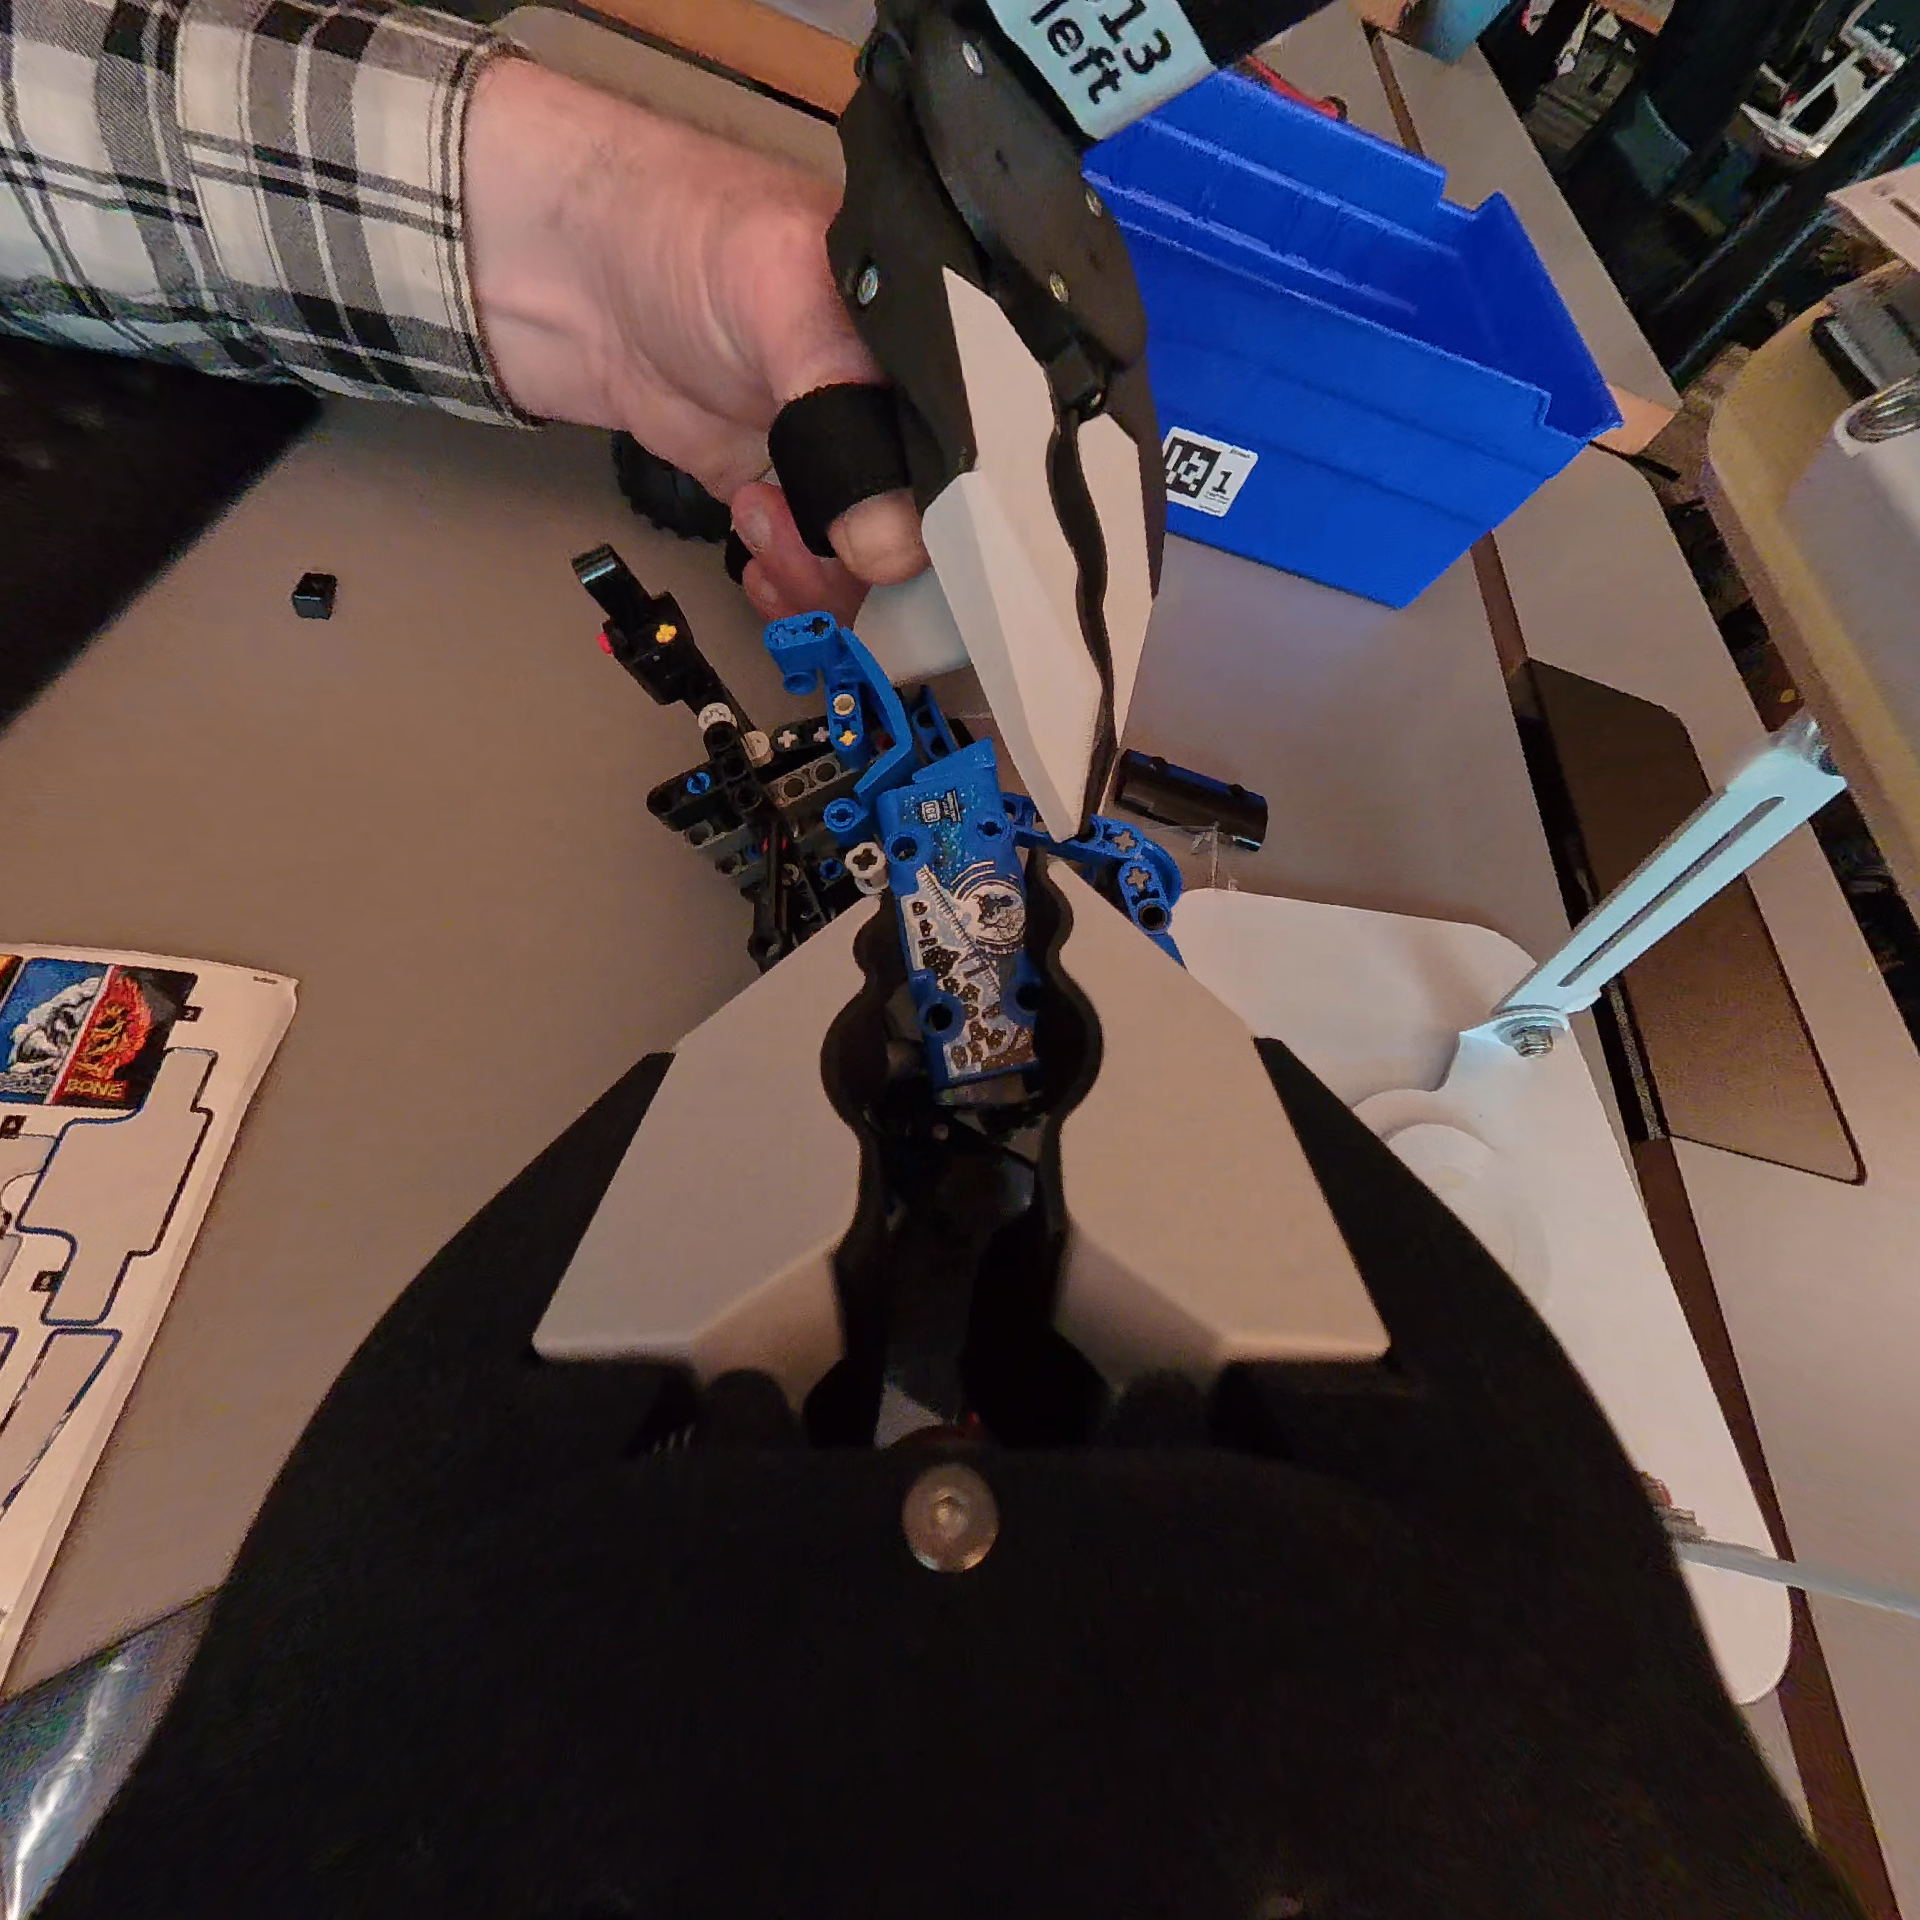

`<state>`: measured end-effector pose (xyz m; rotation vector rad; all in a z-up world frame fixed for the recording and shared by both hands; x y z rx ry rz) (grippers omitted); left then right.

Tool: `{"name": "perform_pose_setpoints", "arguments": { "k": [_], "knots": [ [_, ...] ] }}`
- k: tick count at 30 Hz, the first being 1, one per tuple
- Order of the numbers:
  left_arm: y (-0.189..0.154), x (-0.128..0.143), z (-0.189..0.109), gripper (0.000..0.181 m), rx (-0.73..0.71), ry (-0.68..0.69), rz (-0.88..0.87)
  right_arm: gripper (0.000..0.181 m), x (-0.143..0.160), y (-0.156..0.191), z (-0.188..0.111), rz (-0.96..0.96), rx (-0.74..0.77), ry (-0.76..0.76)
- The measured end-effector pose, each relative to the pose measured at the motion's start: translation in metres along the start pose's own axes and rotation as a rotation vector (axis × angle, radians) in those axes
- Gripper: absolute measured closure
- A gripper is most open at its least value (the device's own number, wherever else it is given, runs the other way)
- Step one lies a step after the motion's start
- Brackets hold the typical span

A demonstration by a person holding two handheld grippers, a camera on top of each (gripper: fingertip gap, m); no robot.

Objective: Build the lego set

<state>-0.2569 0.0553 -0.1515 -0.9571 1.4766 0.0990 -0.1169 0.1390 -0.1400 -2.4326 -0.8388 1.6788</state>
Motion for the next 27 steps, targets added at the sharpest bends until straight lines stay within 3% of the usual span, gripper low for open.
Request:
{"name": "perform_pose_setpoints", "arguments": {
  "k": [15,18,21,27],
  "knots": [
    [0.011,0.006,-0.002,0.175,0.097,-0.09,-0.149,0.161,0.008,-0.005,0.002,0.124,-0.036,-0.09],
    [0.01,0.006,-0.003,0.175,0.075,-0.081,-0.136,0.16,0.003,-0.003,0.002,0.076,-0.012,-0.033],
    [0.008,0.005,-0.003,0.175,0.075,-0.079,-0.111,0.16,-0.007,0.002,0.0,-0.088,0.046,0.031],
    [0.011,0.007,-0.003,0.175,0.084,-0.093,-0.14,0.161,0.006,-0.003,0.002,0.069,0.0,-0.074]
  ]
}}
Point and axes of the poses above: each gripper's, where its closed fingertips meet, z out along the fingers, x out of its underside, y = z × x across the jaws, the point moved 9 cm from there along -z, back along the fingers, and after that the axes turned 12 degrees about x, right-handed, at the moved point
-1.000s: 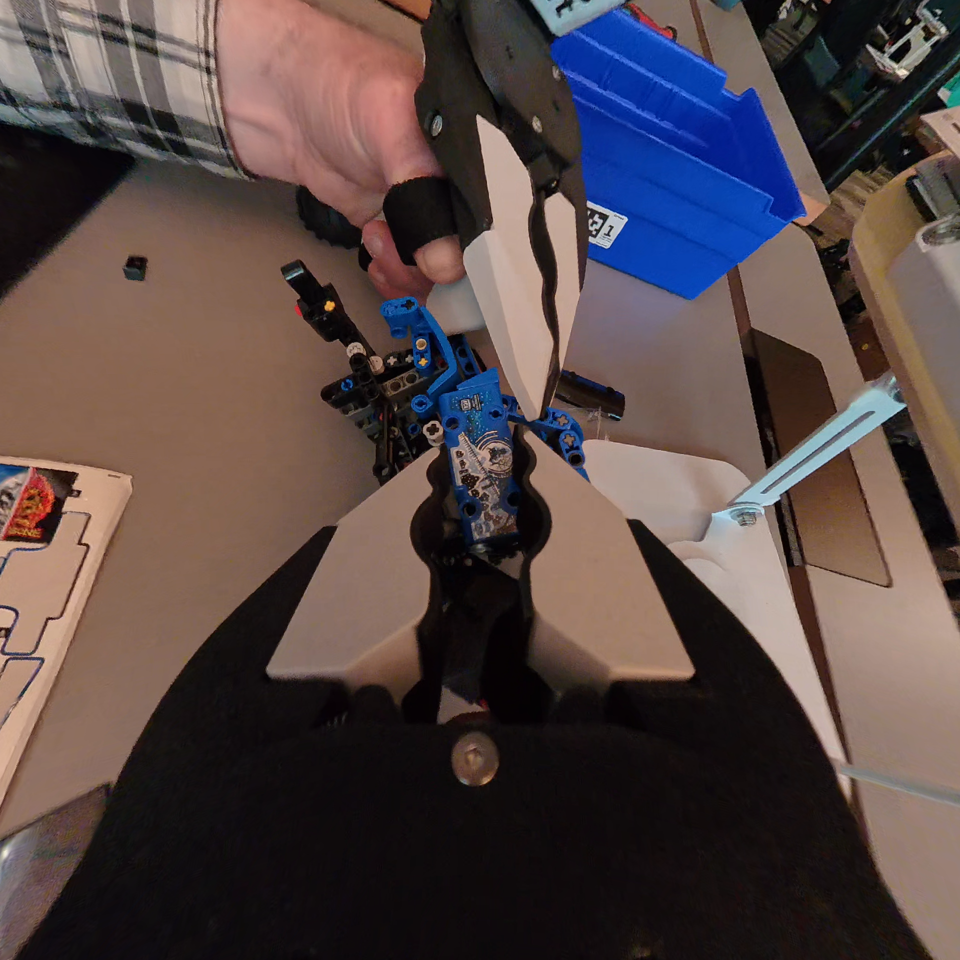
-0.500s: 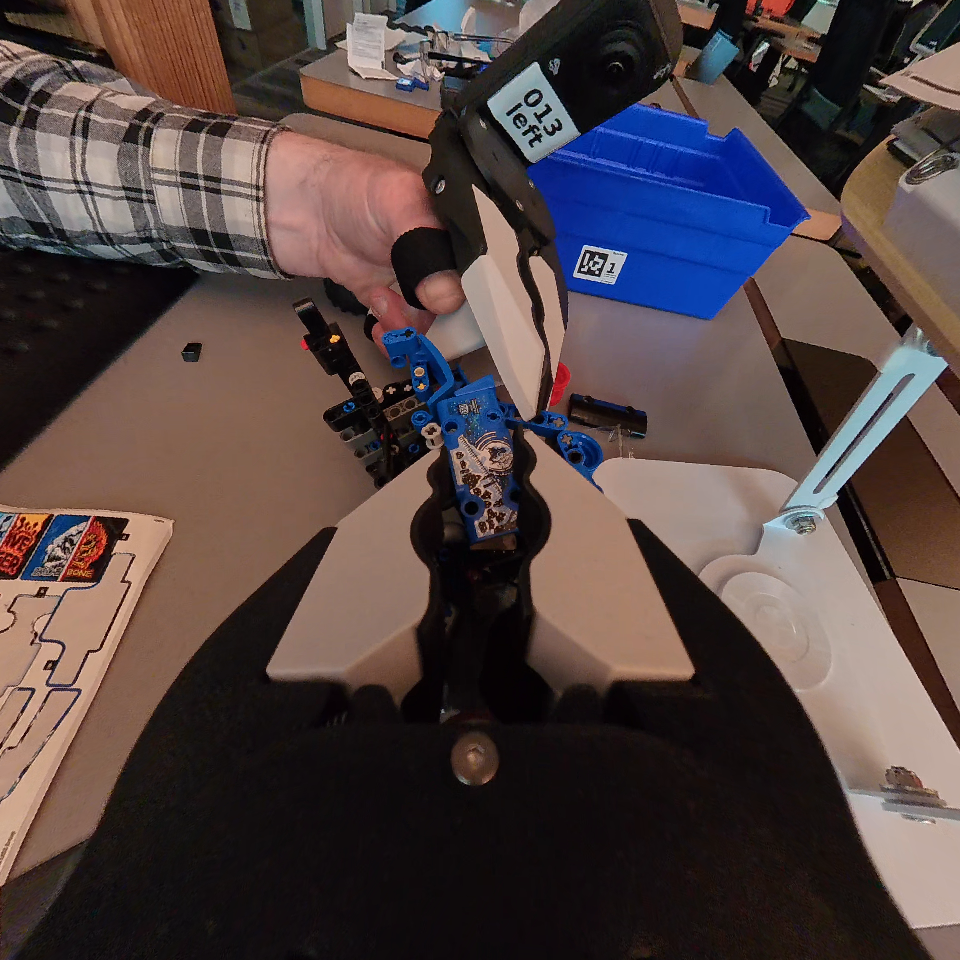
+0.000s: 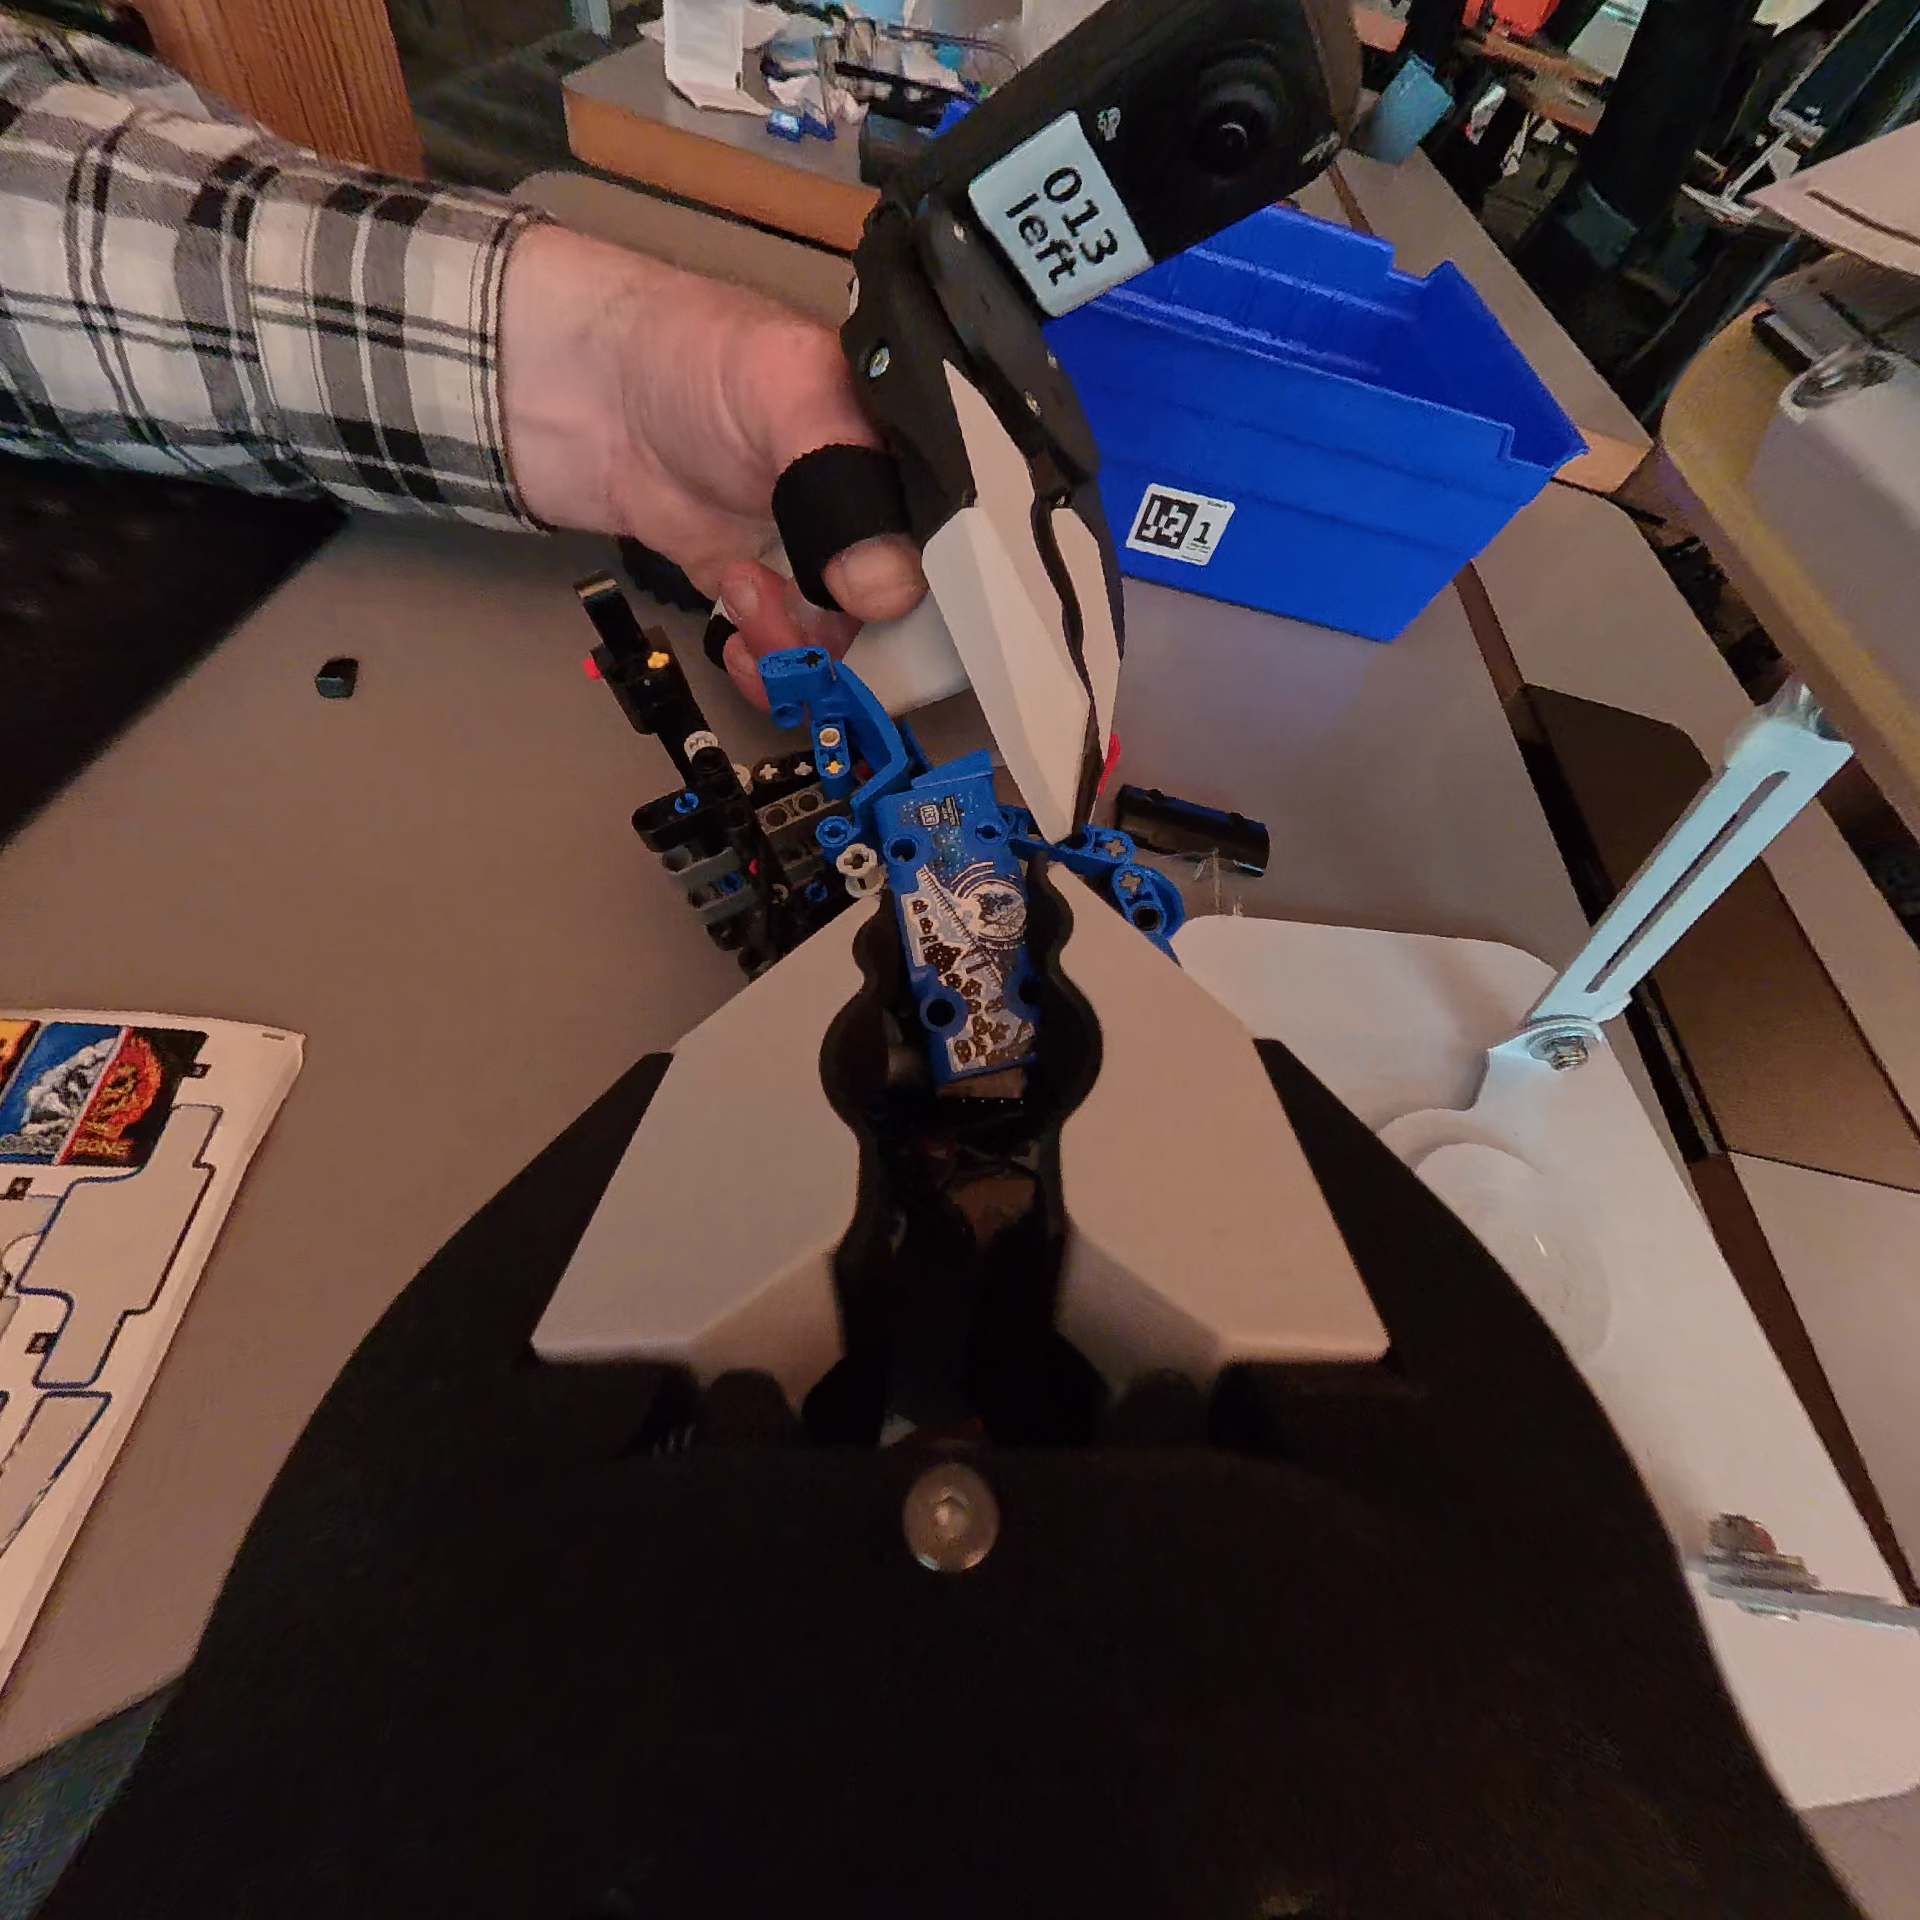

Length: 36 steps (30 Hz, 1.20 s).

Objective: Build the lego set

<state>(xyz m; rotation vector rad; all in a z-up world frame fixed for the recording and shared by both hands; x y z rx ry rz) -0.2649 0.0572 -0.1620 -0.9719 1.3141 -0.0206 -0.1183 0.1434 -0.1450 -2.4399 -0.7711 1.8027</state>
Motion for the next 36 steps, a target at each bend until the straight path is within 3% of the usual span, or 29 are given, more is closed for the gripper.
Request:
{"name": "perform_pose_setpoints", "arguments": {
  "k": [6,9,10,12,20,28,32,36],
  "knots": [
    [0.001,0.001,0.0,0.175,0.027,-0.024,-0.028,0.161,0.002,-0.001,-0.001,0.036,-0.014,-0.038],
    [0.004,0.005,-0.001,0.175,-0.007,-0.007,-0.036,0.159,-0.001,-0.007,-0.008,0.168,-0.059,-0.186],
    [0.009,0.008,-0.002,0.175,-0.047,0.018,-0.03,0.158,-0.001,-0.009,-0.01,0.139,-0.042,-0.164],
    [0.004,0.011,0.0,0.174,0.016,0.012,-0.03,0.159,-0.001,-0.001,-0.008,0.004,-0.035,-0.085],
    [0.008,0.011,0.002,0.172,-0.025,0.036,-0.023,0.158,-0.004,-0.013,-0.017,0.046,-0.046,-0.094],
    [0.006,0.012,0.002,0.168,-0.057,0.073,-0.005,0.159,-0.01,-0.003,-0.036,-0.096,-0.216,0.115],
    [0.0,0.007,-0.001,0.181,-0.036,0.043,0.011,0.158,-0.005,0.015,-0.037,-0.201,-0.309,0.268],
    [-0.001,0.009,0.0,0.181,-0.07,0.072,0.022,0.158,0.001,0.033,-0.031,-0.282,-0.364,0.396]
  ]
}}
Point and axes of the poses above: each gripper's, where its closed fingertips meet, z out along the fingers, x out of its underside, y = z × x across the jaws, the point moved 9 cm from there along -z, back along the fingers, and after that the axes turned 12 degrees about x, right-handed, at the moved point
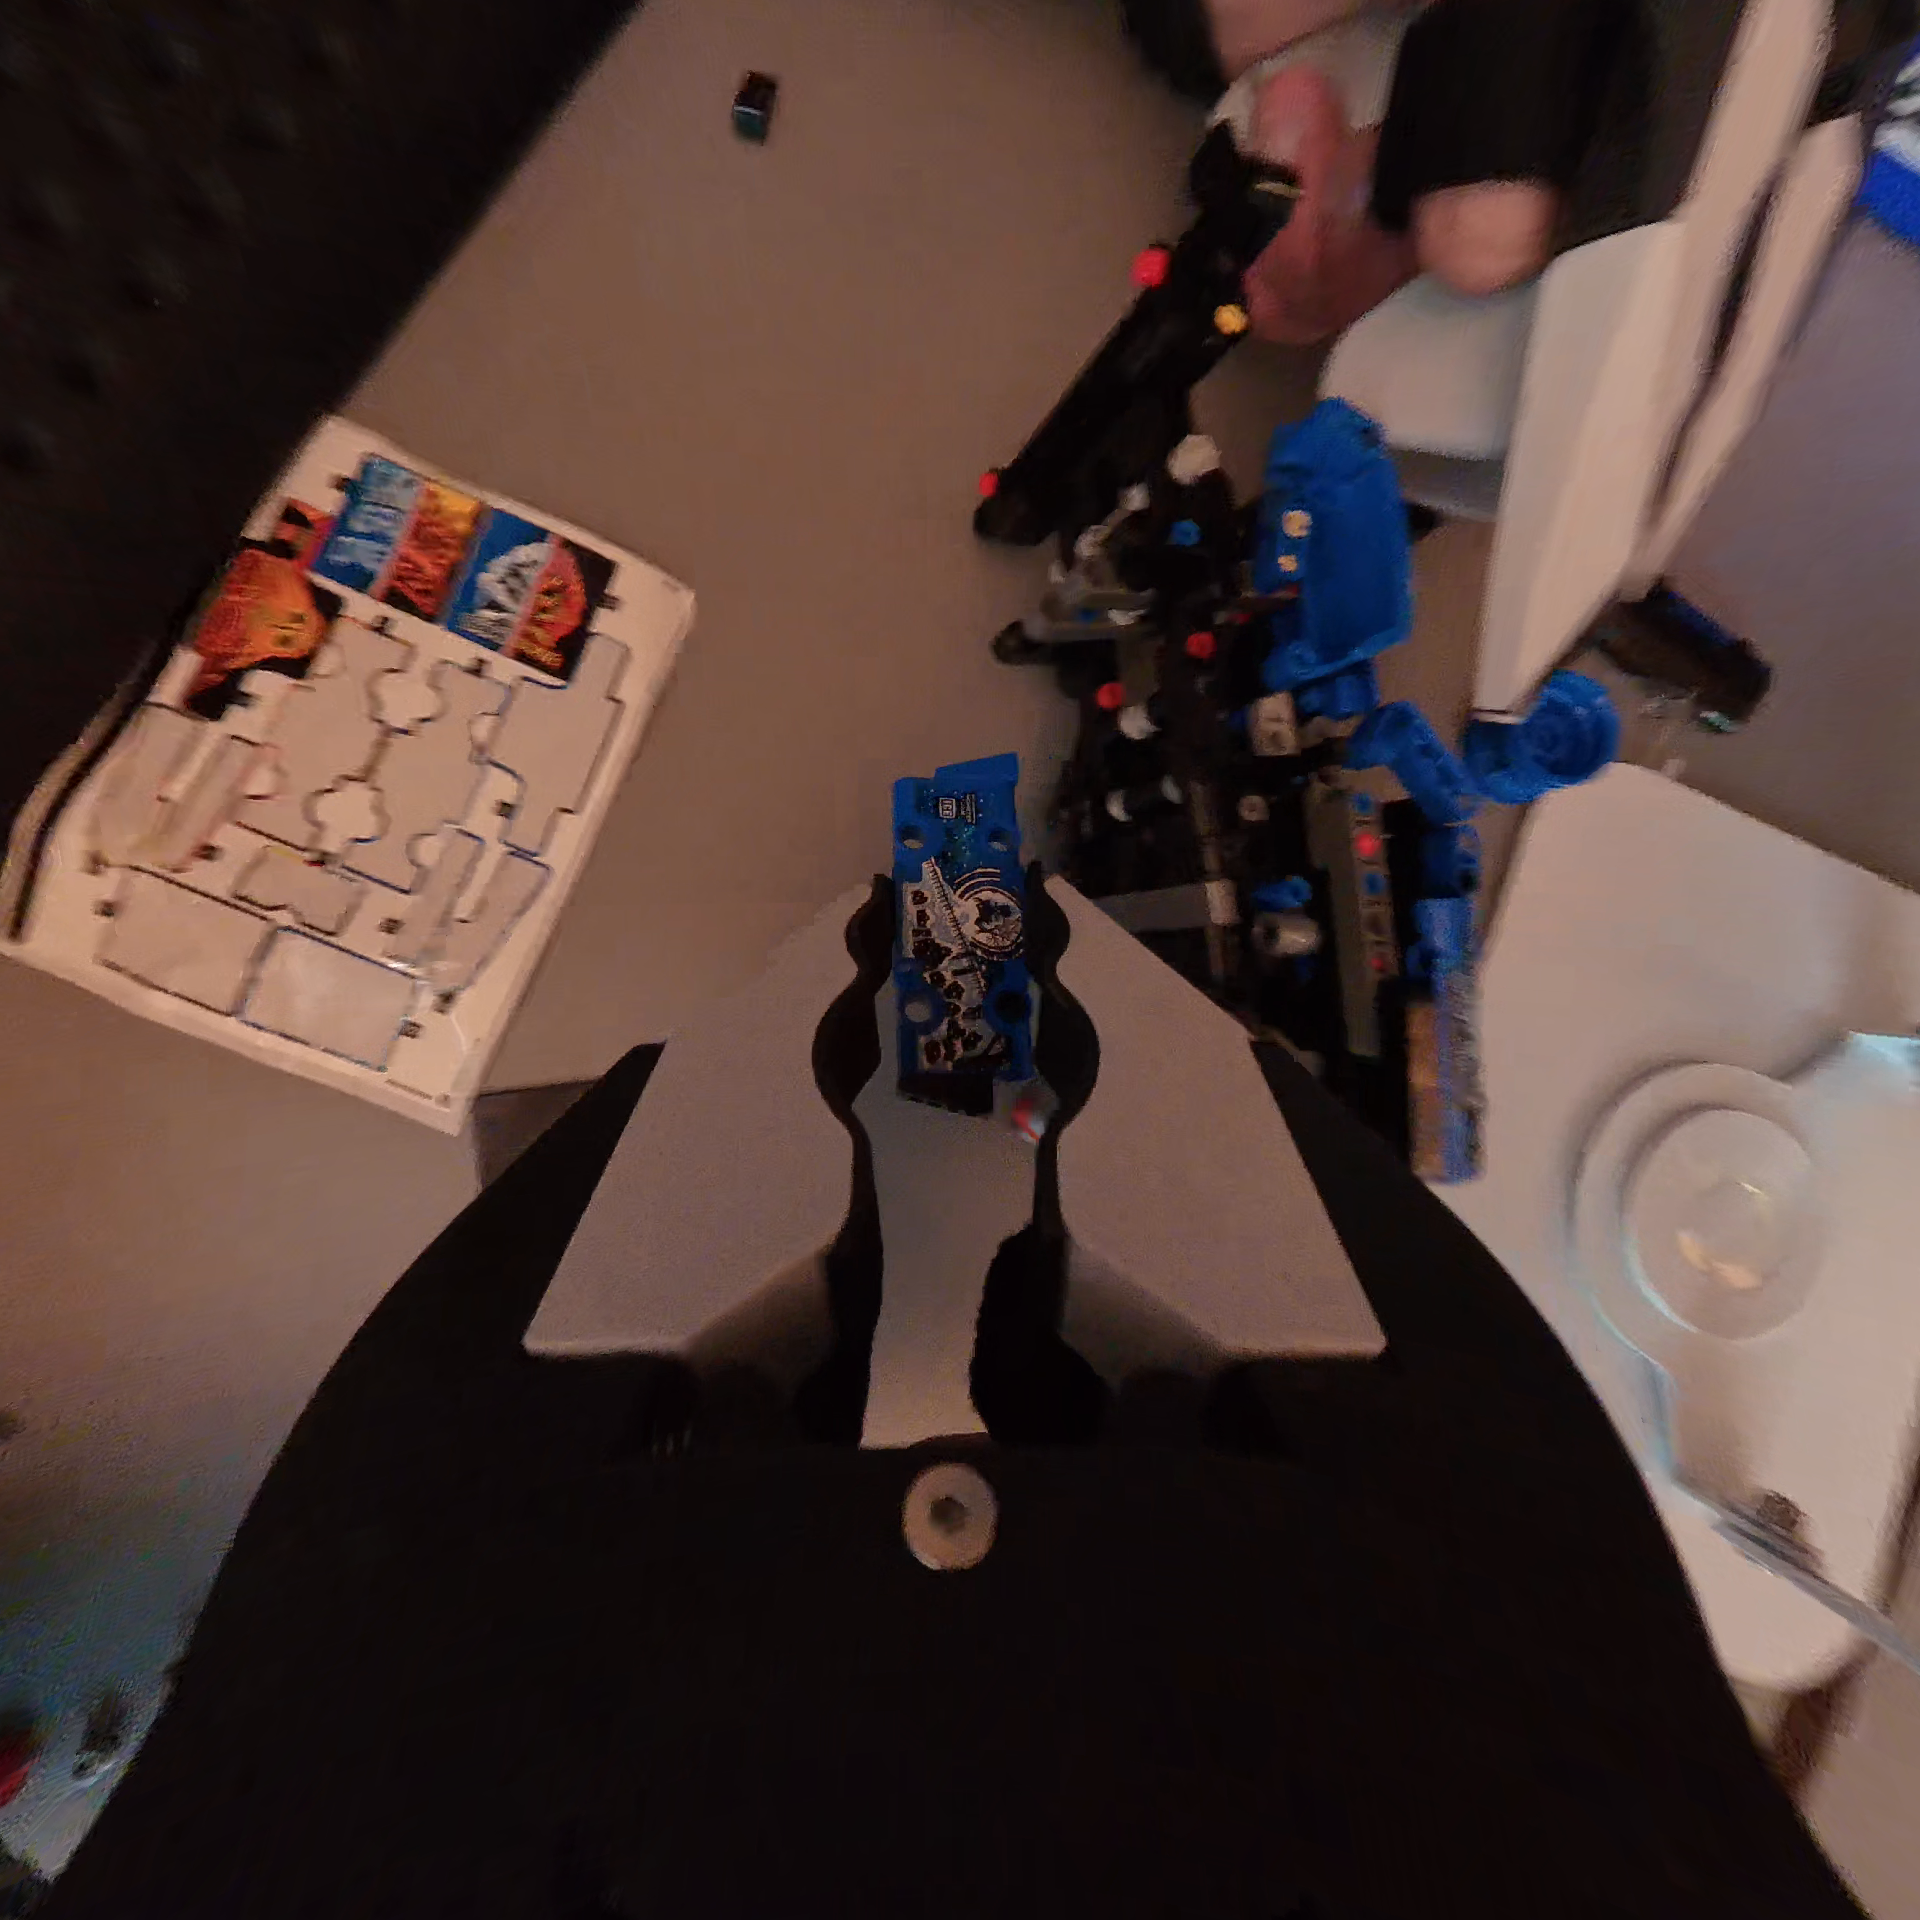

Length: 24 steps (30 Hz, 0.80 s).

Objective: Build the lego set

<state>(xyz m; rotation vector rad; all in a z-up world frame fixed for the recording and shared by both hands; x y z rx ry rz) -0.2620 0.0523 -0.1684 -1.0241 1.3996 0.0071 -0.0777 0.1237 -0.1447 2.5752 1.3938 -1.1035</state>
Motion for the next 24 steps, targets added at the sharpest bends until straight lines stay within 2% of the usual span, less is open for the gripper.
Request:
{"name": "perform_pose_setpoints", "arguments": {
  "k": [2,6,9,11,13,16,20,22,24],
  "knots": [
    [0.0,0.001,-0.002,0.175,-0.036,0.028,0.014,0.158,0.0,0.008,0.009,0.015,-0.078,0.033],
    [-0.004,0.003,-0.005,0.163,-0.096,0.071,0.056,0.125,0.002,0.019,0.026,0.034,-0.173,0.139],
    [0.0,0.006,-0.002,0.165,-0.096,0.102,0.031,0.124,-0.004,0.014,0.019,0.099,-0.199,0.076],
    [0.0,0.006,0.0,0.165,-0.061,0.1,0.011,0.135,-0.009,0.007,0.007,0.135,-0.194,0.015],
    [0.001,0.006,0.002,0.165,-0.014,0.086,-0.021,0.157,-0.015,-0.007,-0.005,0.175,-0.132,-0.076],
    [0.006,0.007,0.003,0.167,0.033,0.064,-0.075,0.181,-0.017,-0.039,-0.015,0.253,0.052,-0.149],
    [0.008,0.007,0.006,0.175,0.067,0.04,-0.102,0.178,-0.016,-0.065,0.007,0.325,0.133,-0.089],
    [0.005,0.007,0.008,0.18,0.109,0.028,-0.112,0.172,-0.014,-0.066,0.026,0.31,0.112,-0.009],
    [0.004,0.008,0.01,0.179,0.093,0.031,-0.106,0.178,-0.012,-0.067,0.037,0.322,0.069,0.022]
  ]
}}
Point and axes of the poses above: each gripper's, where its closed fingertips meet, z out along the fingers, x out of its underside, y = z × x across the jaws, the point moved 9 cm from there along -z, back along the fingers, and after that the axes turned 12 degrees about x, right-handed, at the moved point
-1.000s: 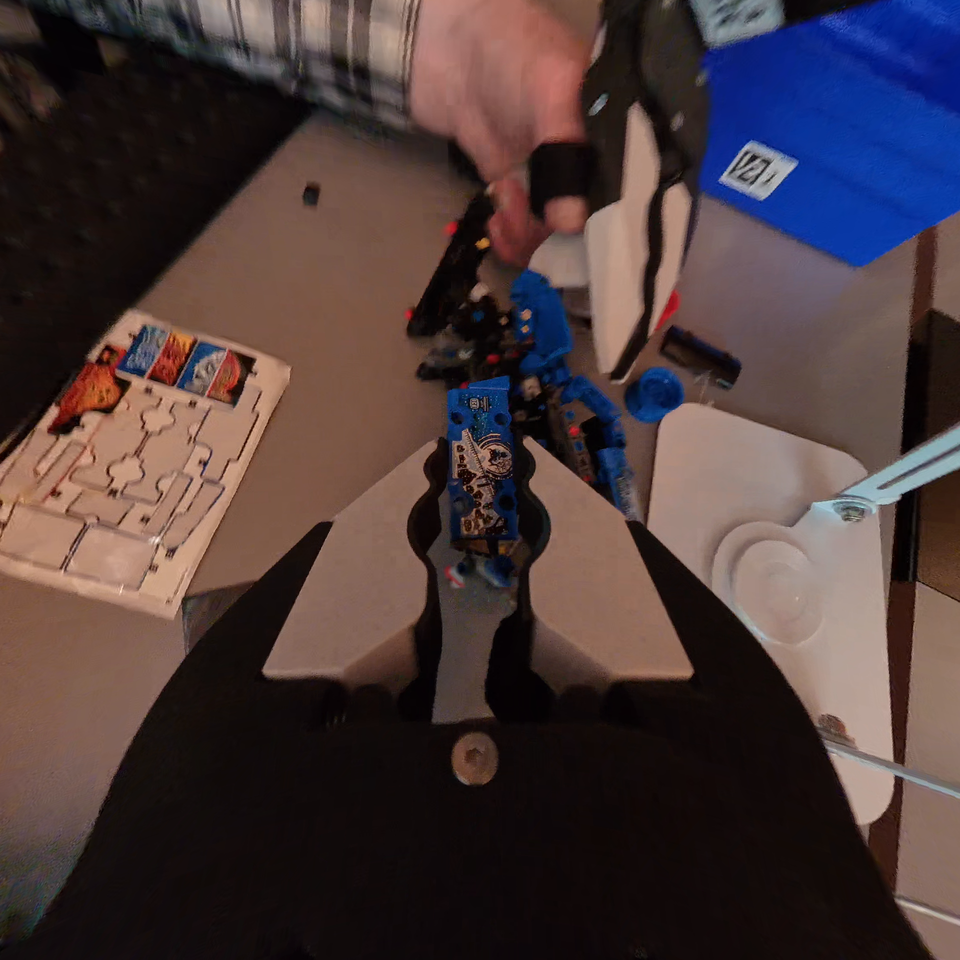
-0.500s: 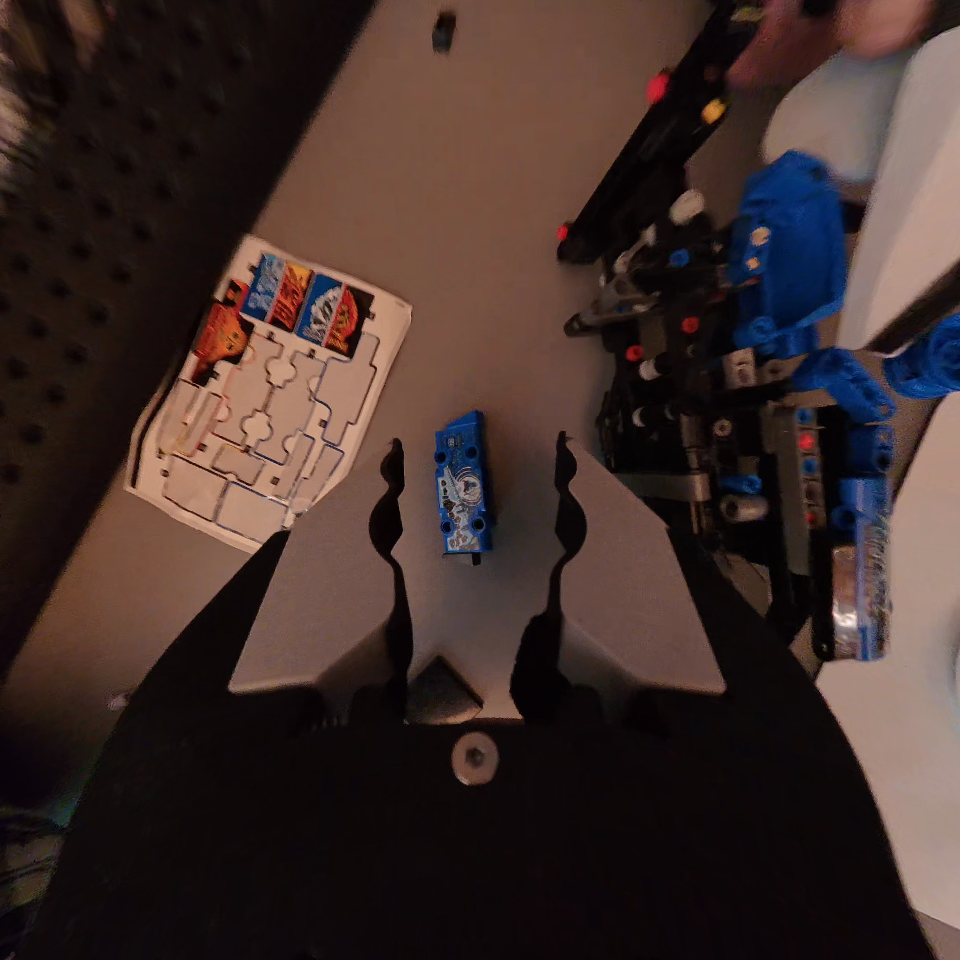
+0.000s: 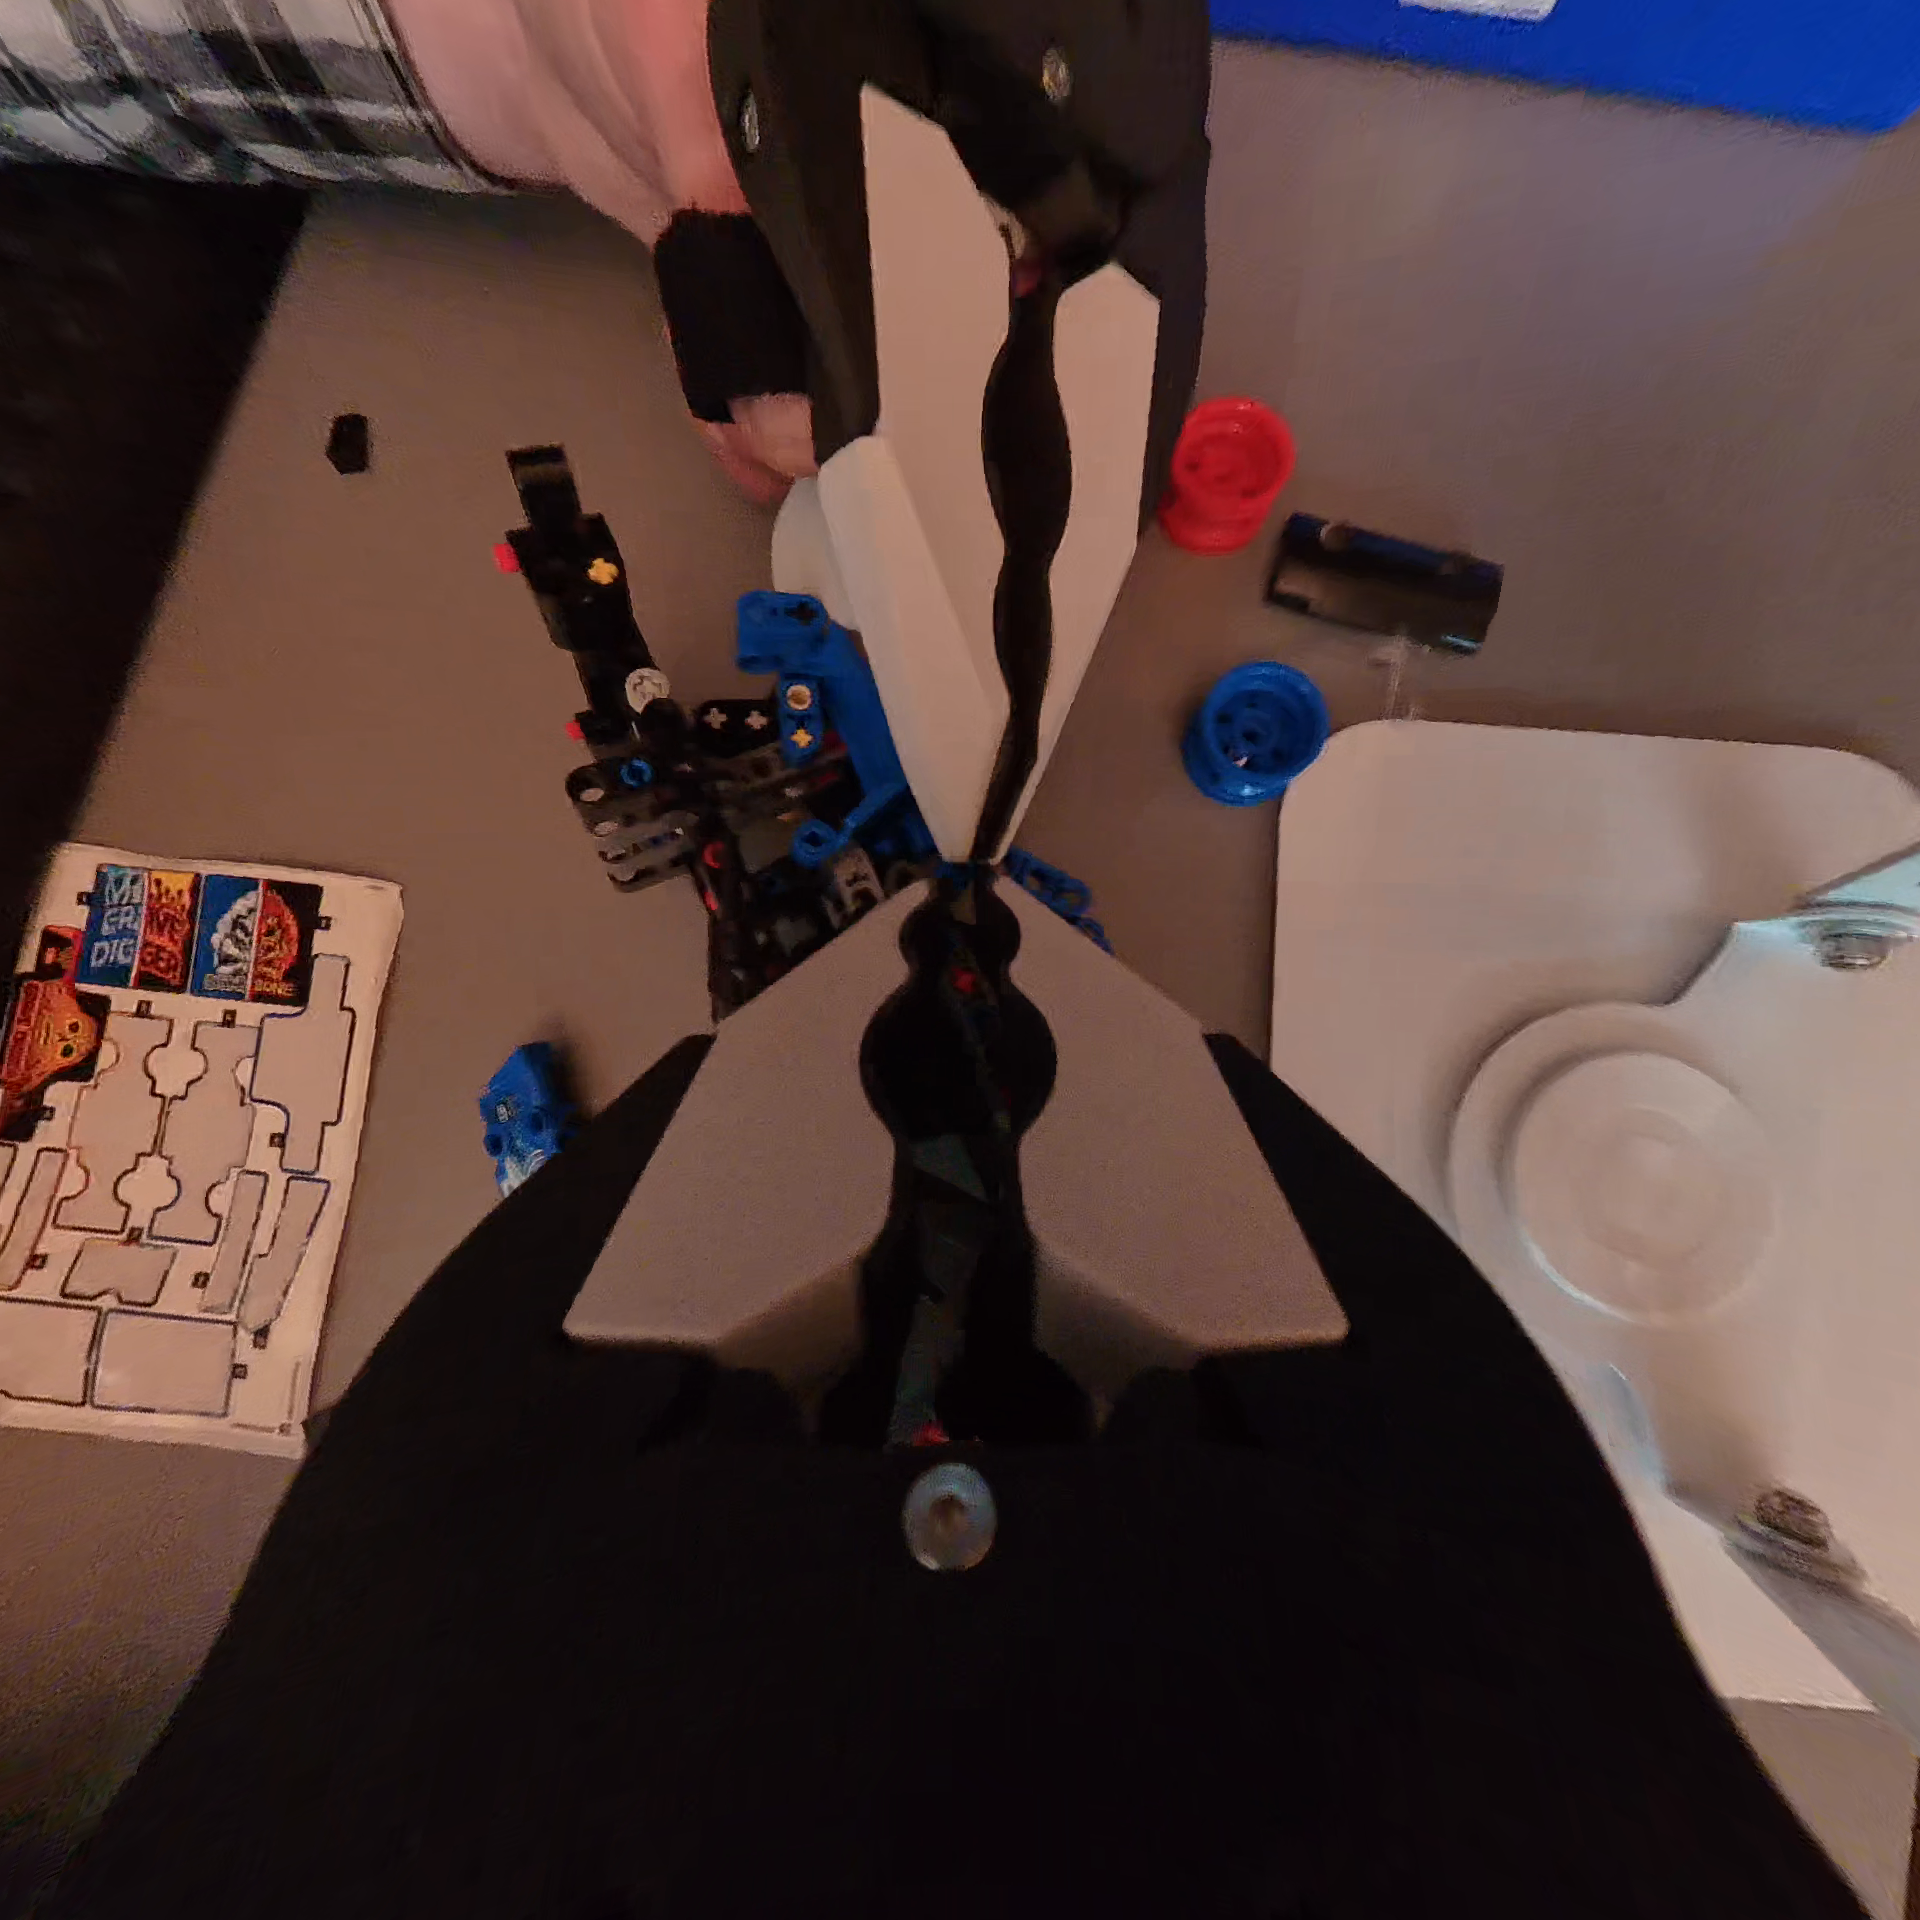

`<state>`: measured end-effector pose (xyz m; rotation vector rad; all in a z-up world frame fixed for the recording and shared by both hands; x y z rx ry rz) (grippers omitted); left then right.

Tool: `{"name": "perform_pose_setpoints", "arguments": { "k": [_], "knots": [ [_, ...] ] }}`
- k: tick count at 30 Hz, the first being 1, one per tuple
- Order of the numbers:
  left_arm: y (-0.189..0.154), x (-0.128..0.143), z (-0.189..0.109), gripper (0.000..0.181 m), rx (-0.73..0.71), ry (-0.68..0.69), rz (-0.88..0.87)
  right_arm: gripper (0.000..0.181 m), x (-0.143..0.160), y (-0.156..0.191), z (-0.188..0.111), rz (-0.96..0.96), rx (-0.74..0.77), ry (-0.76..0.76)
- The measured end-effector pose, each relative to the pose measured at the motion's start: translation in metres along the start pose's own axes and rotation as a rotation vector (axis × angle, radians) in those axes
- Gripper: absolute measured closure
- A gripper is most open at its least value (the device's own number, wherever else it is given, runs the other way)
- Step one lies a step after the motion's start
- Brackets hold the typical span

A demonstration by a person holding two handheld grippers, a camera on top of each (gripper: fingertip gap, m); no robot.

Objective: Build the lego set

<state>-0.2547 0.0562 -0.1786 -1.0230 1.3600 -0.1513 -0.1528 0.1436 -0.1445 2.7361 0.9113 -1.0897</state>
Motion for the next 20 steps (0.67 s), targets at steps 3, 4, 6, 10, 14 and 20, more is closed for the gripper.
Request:
{"name": "perform_pose_setpoints", "arguments": {
  "k": [3,4,6,10,14,20],
  "knots": [
    [-0.0008,0.0009,-0.0009,0.176,0.02,-0.01,-0.004,0.175,-0.0008,-0.0025,0.0006,0.011,-0.025,-0.009],
    [-0.0005,0.0019,0.0001,0.176,0.011,-0.002,-0.003,0.174,-0.001,-0.0026,0.0015,0.014,-0.035,-0.005],
    [-0.0007,0.0018,-0.001,0.175,0.022,-0.018,-0.014,0.177,-0.0008,-0.0043,0.0019,0.042,-0.059,-0.004],
    [0.0,0.0023,-0.0031,0.176,0.022,-0.04,-0.025,0.181,-0.0017,-0.0037,0.0024,0.047,-0.061,-0.02],
    [-0.0075,-0.0021,-0.0064,0.169,0.018,-0.062,0.005,0.181,-0.0002,-0.0021,0.0034,0.078,-0.083,-0.055],
    [-0.0071,0.0031,-0.0023,0.169,0.065,-0.061,-0.038,0.181,0.0012,0.0009,0.0023,0.096,-0.109,-0.095]
  ]
}}
Point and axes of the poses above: each gripper's, where its closed fingertips meet, z out along the fingers, x out of its underside, y = z × x across the jaws, the point moved 9 cm from there along -z, back along the fingers, and after that the axes turned 12 degrees about x, right-handed, at the moved point
